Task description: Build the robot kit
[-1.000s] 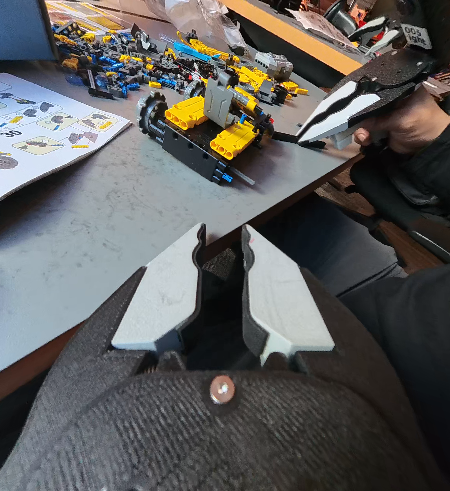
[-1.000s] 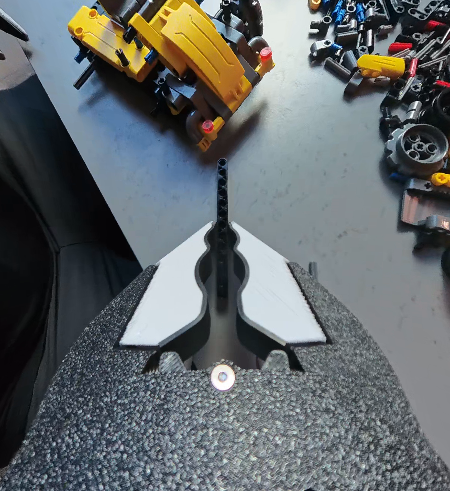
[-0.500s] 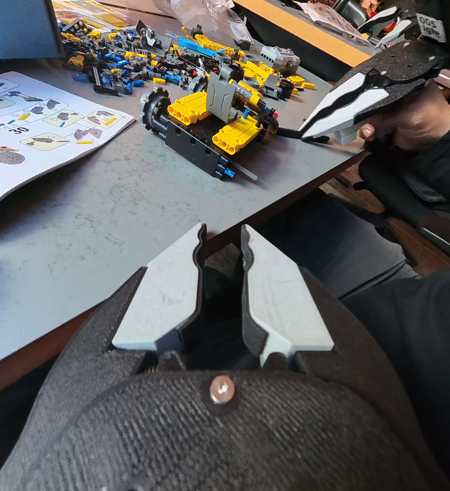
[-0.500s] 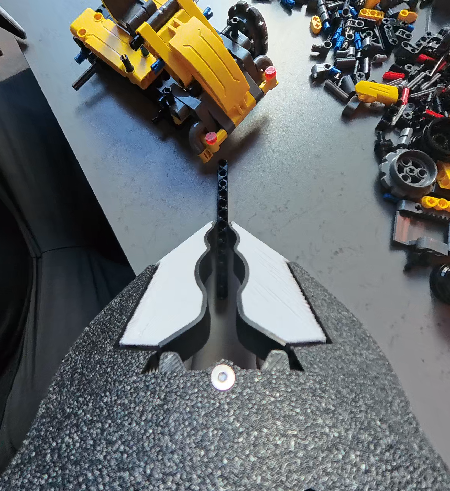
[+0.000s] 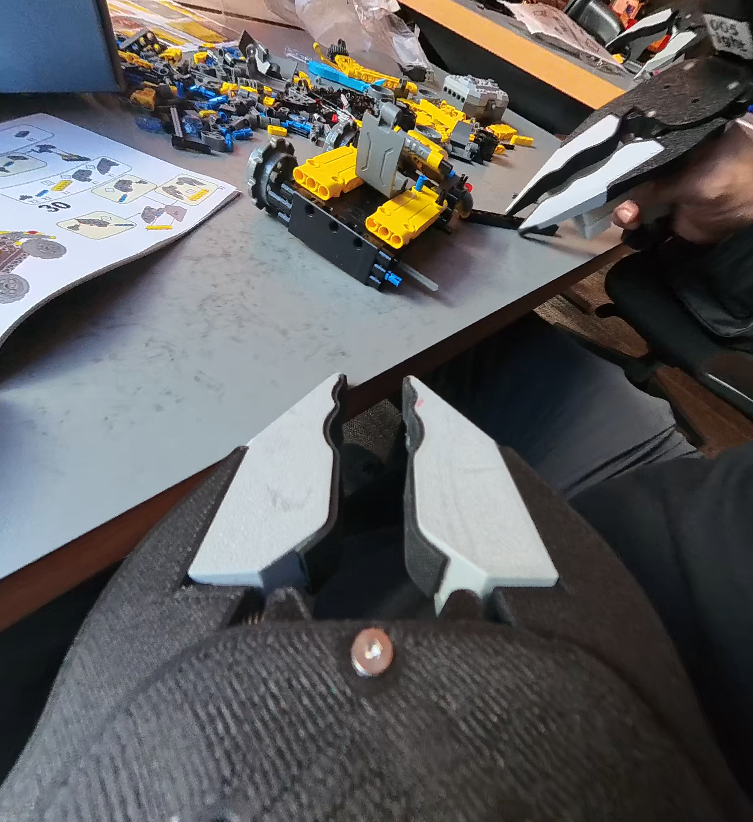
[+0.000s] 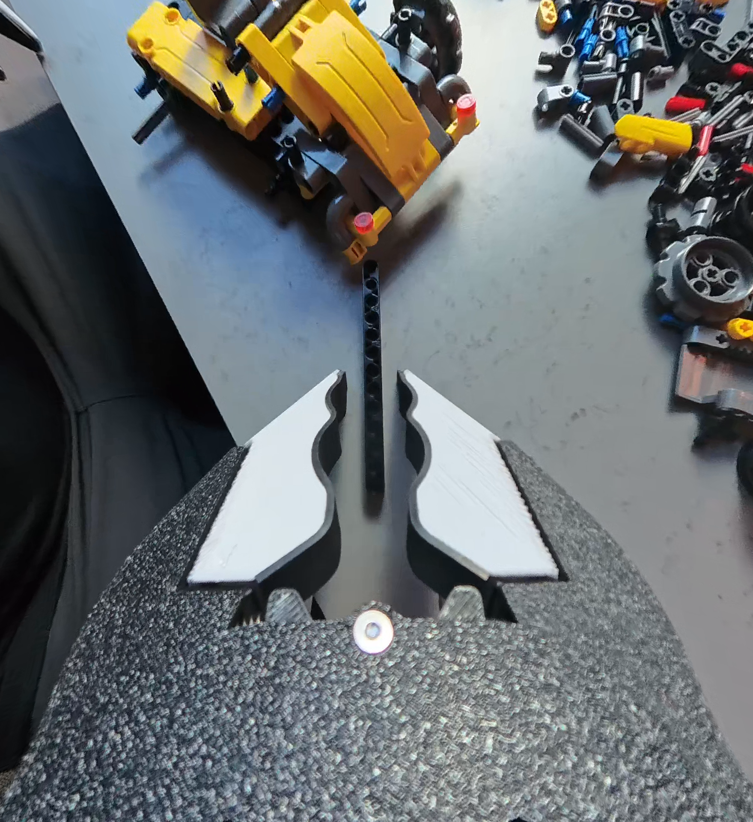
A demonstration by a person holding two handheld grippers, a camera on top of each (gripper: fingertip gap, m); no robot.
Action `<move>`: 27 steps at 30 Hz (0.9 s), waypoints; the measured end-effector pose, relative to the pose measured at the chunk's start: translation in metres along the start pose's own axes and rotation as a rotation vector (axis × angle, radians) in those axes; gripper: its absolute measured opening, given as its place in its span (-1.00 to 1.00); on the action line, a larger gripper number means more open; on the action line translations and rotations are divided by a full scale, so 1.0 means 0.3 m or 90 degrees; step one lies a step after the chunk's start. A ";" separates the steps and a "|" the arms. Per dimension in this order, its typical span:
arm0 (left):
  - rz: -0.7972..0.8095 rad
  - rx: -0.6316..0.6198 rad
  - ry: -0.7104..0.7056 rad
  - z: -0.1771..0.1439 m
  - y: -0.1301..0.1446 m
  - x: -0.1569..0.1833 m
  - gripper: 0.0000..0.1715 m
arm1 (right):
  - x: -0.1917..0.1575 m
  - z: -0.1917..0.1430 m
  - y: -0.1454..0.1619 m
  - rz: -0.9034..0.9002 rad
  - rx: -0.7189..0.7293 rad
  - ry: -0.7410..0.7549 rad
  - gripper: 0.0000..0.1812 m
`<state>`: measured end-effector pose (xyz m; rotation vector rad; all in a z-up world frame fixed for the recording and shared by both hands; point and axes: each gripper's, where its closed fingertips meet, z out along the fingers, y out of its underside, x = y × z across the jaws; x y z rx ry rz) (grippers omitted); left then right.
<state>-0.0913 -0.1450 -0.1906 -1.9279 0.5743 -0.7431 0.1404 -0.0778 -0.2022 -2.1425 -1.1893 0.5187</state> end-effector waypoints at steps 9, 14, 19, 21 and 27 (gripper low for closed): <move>0.043 -0.007 -0.064 0.026 -0.027 -0.026 -0.49 | -0.022 -0.046 -0.097 -0.007 0.123 -0.016 -0.65; 0.136 -0.053 -0.126 0.074 -0.077 -0.052 -0.34 | -0.017 0.047 -0.173 -0.066 0.106 -0.015 -0.41; 0.158 -0.113 -0.135 0.137 -0.103 -0.096 -0.36 | -0.005 0.138 -0.182 -0.128 0.036 0.006 -0.34; 0.147 -0.146 -0.109 0.168 -0.099 -0.087 -0.36 | -0.014 0.157 -0.184 -0.135 0.028 -0.009 -0.37; 0.158 -0.210 -0.040 0.237 -0.075 -0.046 -0.62 | -0.019 0.159 -0.192 -0.113 0.023 -0.037 -0.58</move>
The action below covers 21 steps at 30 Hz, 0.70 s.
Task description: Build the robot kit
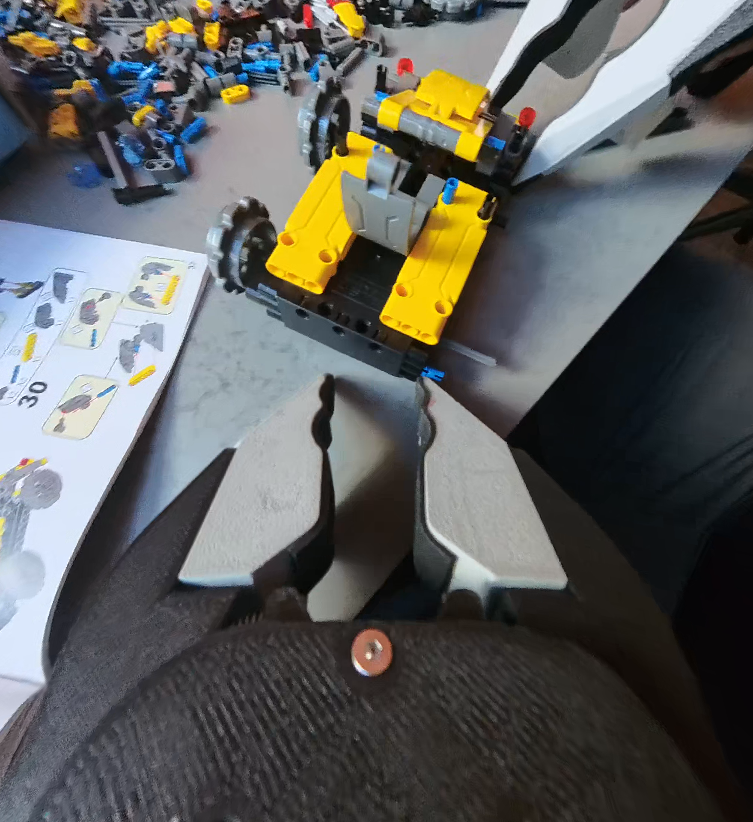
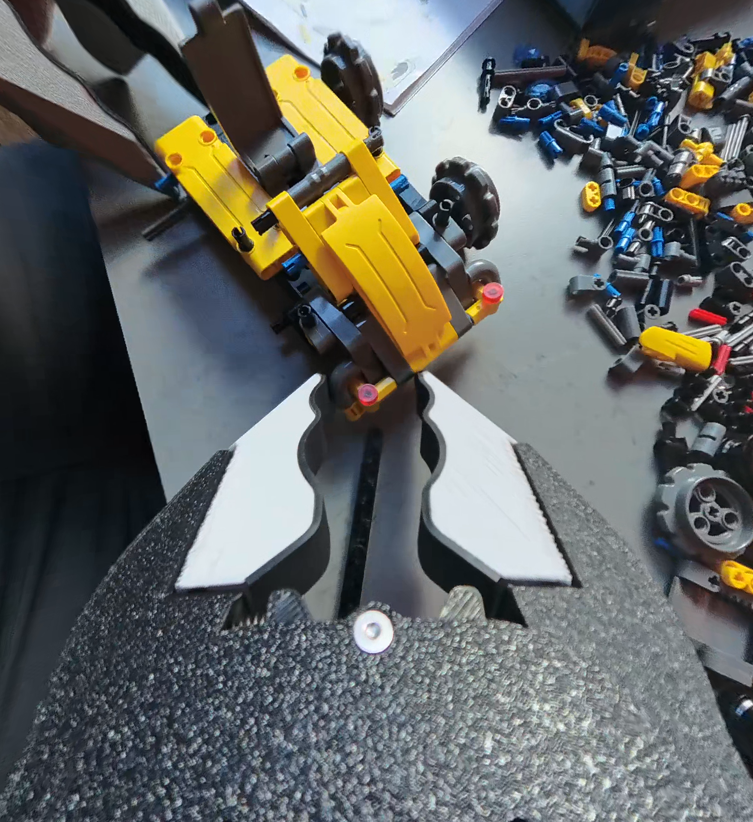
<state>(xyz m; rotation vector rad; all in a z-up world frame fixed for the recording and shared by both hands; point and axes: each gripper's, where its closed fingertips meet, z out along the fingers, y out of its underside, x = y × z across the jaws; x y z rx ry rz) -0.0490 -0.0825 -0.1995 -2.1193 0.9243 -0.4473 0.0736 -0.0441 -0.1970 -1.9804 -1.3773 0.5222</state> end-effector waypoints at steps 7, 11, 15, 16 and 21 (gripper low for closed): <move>0.196 0.080 -0.046 -0.027 -0.046 0.039 -0.63 | -0.013 -0.048 -0.016 0.080 -0.019 -0.049 -0.62; 0.378 0.129 -0.208 -0.053 -0.079 -0.024 -0.37 | -0.005 -0.084 -0.061 0.142 -0.021 -0.080 -0.66; 0.508 0.151 -0.227 -0.044 -0.093 0.015 -0.40 | 0.010 -0.095 -0.076 0.175 -0.041 -0.090 -0.68; 0.533 0.150 -0.243 -0.038 -0.101 0.013 -0.38 | 0.011 -0.093 -0.078 0.182 -0.045 -0.093 -0.68; 0.646 0.131 -0.292 0.000 -0.119 -0.004 -0.42 | 0.014 -0.087 -0.087 0.223 -0.051 -0.102 -0.69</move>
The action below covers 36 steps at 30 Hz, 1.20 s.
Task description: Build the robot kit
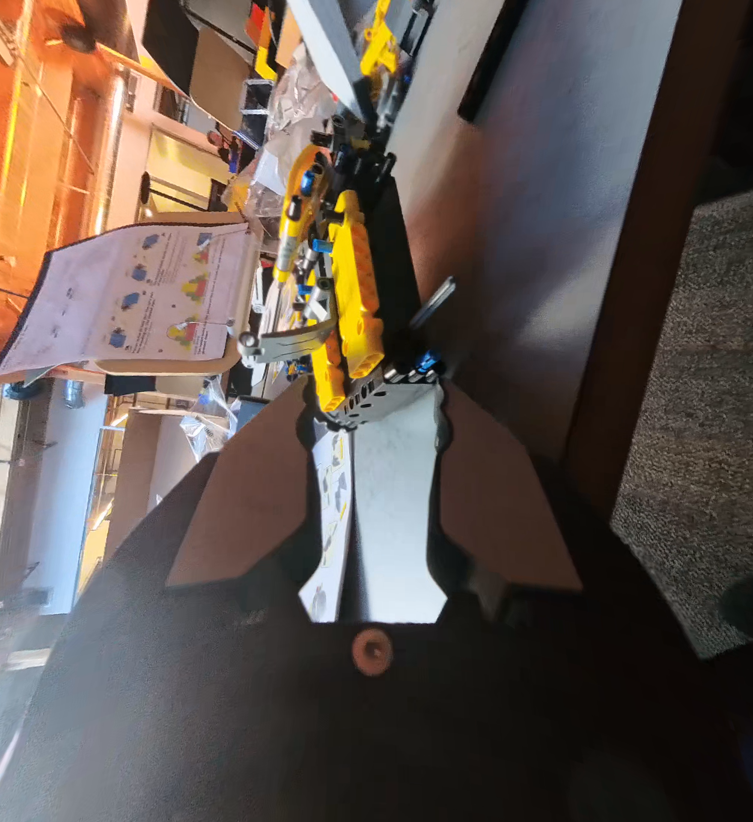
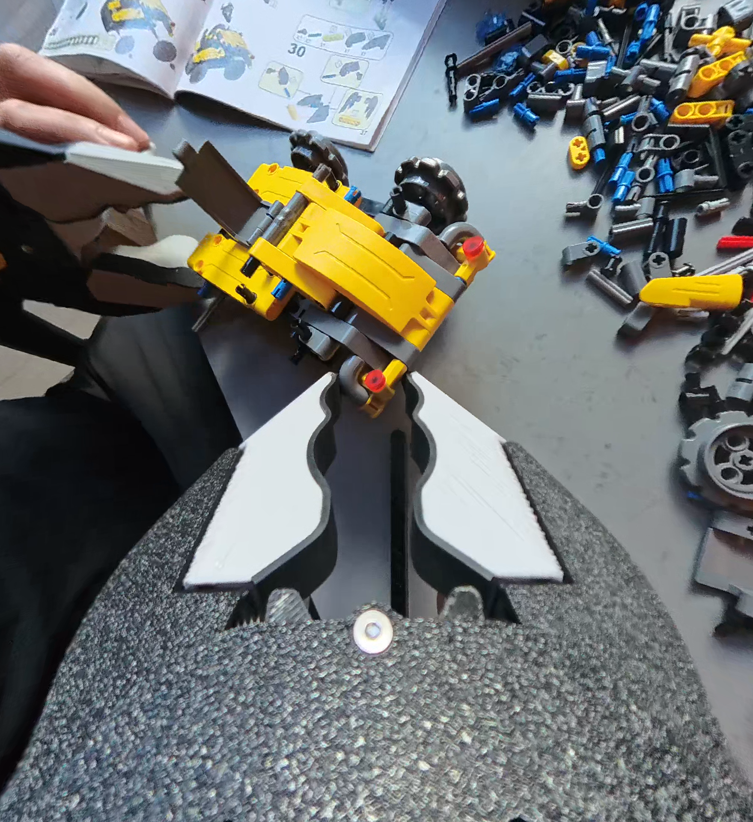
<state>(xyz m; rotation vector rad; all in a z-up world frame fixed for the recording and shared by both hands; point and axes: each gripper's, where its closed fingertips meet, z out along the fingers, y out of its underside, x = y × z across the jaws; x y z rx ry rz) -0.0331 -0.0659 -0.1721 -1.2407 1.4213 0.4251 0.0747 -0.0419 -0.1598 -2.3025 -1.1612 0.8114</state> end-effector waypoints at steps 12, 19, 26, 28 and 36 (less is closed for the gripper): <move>-0.220 0.139 0.069 -0.061 -0.139 -0.054 -0.72 | -0.002 -0.057 0.033 0.023 0.017 -0.050 -0.72; -0.485 0.198 0.138 -0.078 -0.174 -0.133 -0.71 | -0.019 -0.114 0.030 0.021 -0.007 -0.069 -0.78; -0.504 0.162 0.166 -0.035 -0.088 -0.123 -0.75 | -0.045 -0.074 -0.062 0.021 -0.011 -0.112 -0.96; -0.496 0.163 0.165 -0.028 -0.084 -0.126 -0.75 | -0.026 -0.046 -0.055 0.010 -0.036 -0.086 -0.93; -0.519 0.168 0.157 -0.031 -0.066 -0.146 -0.72 | -0.003 0.018 -0.012 -0.057 -0.010 -0.039 -0.78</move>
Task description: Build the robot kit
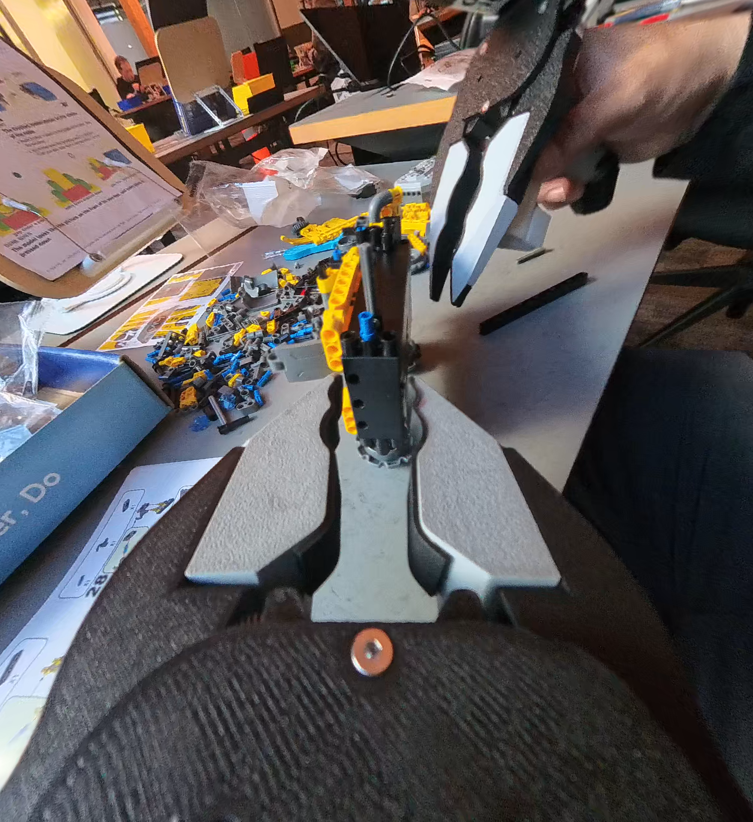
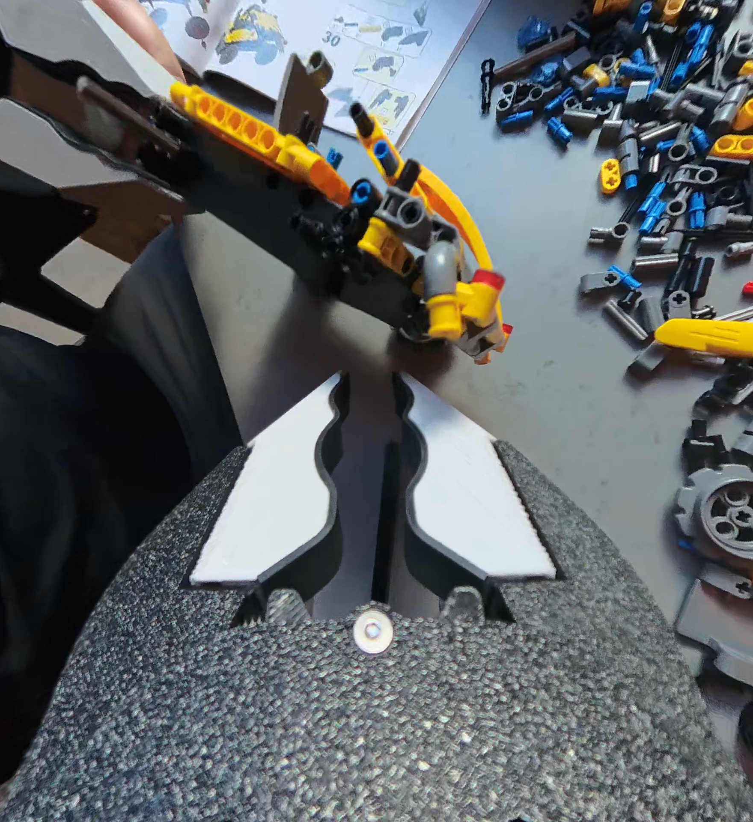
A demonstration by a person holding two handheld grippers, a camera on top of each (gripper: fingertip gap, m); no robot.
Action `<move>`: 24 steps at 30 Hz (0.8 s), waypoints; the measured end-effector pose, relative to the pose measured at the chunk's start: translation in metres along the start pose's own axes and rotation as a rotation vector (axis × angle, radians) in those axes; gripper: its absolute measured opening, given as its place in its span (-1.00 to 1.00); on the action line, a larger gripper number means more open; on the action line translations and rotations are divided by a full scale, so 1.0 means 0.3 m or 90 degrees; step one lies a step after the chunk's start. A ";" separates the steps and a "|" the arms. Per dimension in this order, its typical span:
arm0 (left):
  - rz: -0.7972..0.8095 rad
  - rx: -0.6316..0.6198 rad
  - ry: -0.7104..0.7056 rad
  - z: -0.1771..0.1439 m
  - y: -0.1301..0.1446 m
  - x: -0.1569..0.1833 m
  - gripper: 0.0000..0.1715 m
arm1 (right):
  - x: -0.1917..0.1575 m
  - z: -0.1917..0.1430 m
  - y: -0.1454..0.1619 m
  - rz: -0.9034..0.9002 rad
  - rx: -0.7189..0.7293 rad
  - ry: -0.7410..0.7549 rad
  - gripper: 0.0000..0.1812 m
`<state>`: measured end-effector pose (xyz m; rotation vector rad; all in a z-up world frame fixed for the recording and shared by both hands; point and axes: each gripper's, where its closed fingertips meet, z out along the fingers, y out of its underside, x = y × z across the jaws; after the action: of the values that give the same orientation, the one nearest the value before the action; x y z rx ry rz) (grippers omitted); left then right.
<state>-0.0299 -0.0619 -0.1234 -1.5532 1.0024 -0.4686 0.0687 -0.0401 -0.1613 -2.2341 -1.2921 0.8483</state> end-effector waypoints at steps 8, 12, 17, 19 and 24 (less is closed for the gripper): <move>-0.009 -0.019 -0.011 0.018 0.013 -0.022 -0.70 | 0.034 0.024 -0.004 -0.038 0.058 0.026 -0.79; -0.003 -0.020 -0.019 0.018 0.014 -0.029 -0.70 | 0.030 0.030 -0.007 -0.051 0.076 0.025 -0.79; 0.016 -0.020 -0.021 0.020 0.013 -0.023 -0.70 | 0.063 -0.004 0.007 -0.080 0.085 0.066 -0.78; 0.038 -0.017 -0.018 0.017 0.013 -0.016 -0.71 | 0.097 -0.050 -0.013 -0.087 0.112 0.085 -0.75; 0.090 -0.007 -0.014 0.013 0.010 -0.001 -0.70 | 0.177 -0.113 -0.112 -0.134 0.171 0.100 -0.52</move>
<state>-0.0280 -0.0593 -0.1271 -1.4824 1.0915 -0.3480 0.0915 0.0207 -0.1315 -1.8798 -1.2336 0.7072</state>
